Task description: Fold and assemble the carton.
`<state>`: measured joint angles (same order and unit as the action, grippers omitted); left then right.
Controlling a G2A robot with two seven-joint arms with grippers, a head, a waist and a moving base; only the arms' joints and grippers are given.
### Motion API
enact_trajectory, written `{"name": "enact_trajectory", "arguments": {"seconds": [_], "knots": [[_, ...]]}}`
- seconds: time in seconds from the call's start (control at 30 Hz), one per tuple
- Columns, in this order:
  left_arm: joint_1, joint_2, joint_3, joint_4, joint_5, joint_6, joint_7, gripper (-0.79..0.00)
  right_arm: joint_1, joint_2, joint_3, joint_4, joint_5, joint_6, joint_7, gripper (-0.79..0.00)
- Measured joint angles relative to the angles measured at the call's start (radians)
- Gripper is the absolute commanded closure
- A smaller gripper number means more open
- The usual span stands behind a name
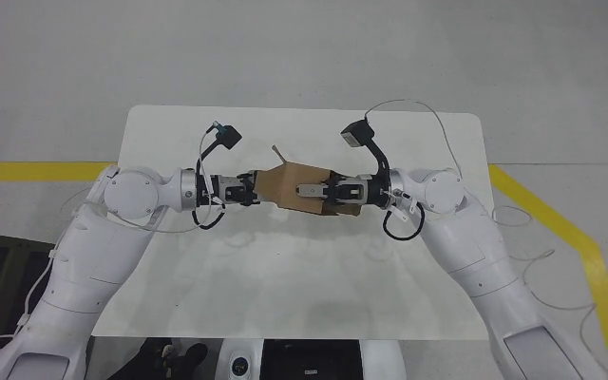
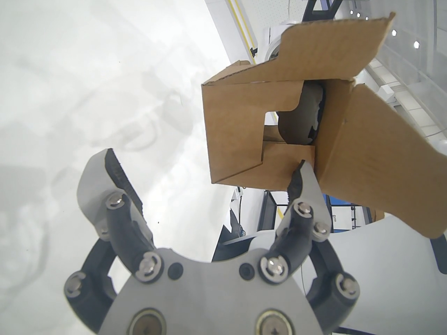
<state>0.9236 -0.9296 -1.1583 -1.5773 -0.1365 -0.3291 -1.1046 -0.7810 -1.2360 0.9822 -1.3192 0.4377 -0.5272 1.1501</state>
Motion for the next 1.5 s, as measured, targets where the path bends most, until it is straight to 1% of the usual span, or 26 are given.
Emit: {"name": "enact_trajectory", "arguments": {"seconds": [0.13, 0.23, 0.47, 0.63, 0.77, 0.93, 1.13, 1.5], "knots": [[0.000, 0.001, -0.004, 0.006, 0.005, -0.002, 0.009, -0.785, 0.000, 0.000, 0.002, 0.006, 0.003, -0.001, 0.004, 0.000], [-0.007, 0.001, -0.017, 0.024, 0.018, -0.003, 0.037, -0.785, -0.006, 0.003, 0.008, 0.014, 0.005, 0.005, 0.016, 0.000], [-0.055, 0.001, -0.050, 0.106, 0.011, 0.014, 0.086, -0.785, -0.022, 0.006, -0.002, 0.013, 0.020, 0.031, 0.058, 0.000], [-0.077, -0.004, -0.039, 0.134, 0.025, 0.016, 0.106, -0.785, -0.015, 0.000, -0.033, 0.011, 0.037, 0.046, 0.105, 0.000], [-0.079, -0.009, -0.007, 0.125, 0.045, 0.007, 0.102, -0.785, 0.002, -0.008, -0.059, 0.020, 0.049, 0.042, 0.122, 0.000], [-0.071, -0.013, 0.015, 0.102, 0.045, -0.001, 0.091, -0.785, 0.018, -0.014, -0.066, 0.047, 0.058, 0.030, 0.115, 0.000], [-0.059, -0.010, 0.008, 0.087, 0.028, -0.020, 0.064, -0.785, 0.021, -0.011, -0.042, 0.067, 0.054, 0.010, 0.093, 0.000], [-0.030, -0.006, 0.000, 0.051, 0.021, -0.004, 0.053, -0.785, 0.032, -0.014, -0.042, 0.066, 0.054, 0.002, 0.085, 0.000]]}}
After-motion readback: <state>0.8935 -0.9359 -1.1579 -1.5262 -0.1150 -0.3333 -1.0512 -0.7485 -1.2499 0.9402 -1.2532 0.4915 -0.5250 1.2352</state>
